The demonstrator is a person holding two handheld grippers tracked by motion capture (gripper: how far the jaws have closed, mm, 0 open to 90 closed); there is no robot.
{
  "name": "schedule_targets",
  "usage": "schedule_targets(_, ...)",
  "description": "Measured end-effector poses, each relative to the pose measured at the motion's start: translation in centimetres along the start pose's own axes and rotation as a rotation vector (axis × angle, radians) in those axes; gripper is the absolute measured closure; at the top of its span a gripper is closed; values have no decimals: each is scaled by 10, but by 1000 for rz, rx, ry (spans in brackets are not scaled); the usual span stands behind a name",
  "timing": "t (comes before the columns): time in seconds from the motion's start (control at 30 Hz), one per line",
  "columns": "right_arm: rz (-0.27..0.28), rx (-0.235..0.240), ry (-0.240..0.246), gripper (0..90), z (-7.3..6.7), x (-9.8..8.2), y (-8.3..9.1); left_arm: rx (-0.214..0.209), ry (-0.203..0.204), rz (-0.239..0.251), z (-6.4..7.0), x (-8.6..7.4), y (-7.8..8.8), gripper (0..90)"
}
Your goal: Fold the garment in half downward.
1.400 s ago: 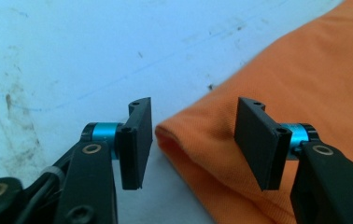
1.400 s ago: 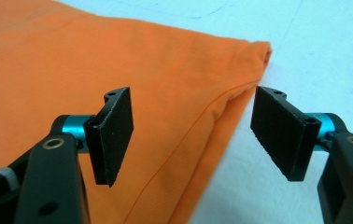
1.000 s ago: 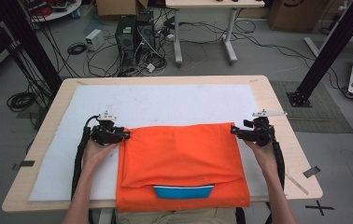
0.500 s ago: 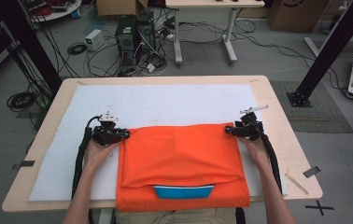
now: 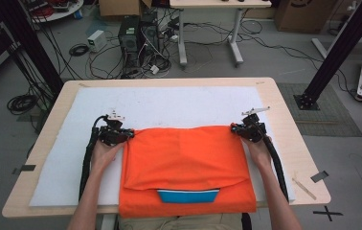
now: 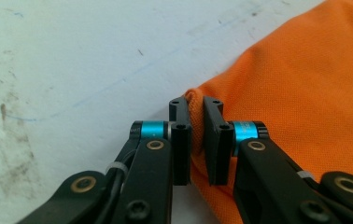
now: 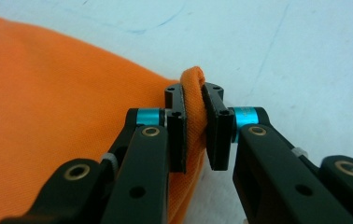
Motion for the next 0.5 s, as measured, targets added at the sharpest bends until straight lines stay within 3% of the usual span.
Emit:
schedule_targets(0.1, 7, -24, -5, 820, 3, 7, -5, 18, -13, -1, -5, 7, -6, 824)
schedule_targets(0.2, 9, -43, -13, 822, 5, 12, -10, 14, 13, -2, -13, 10, -13, 825)
schedule_targets(0.4, 14, -81, -13, 821, 10, 25, -20, 50, 19, -38, -29, 23, -27, 824)
schedule_targets(0.5, 22, -96, -22, 821, 15, 31, -25, 112, 11, -20, -35, 27, -34, 824)
Point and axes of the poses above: each handheld gripper's, and its own axes: y roughly backward along the jaws, x roughly out of its top, z roughly to its right, the point moved 7 cm from there along -y, roughly forward along the jaws, and after that the axes turned 13 degrees about -y, right-handed, at the moved point
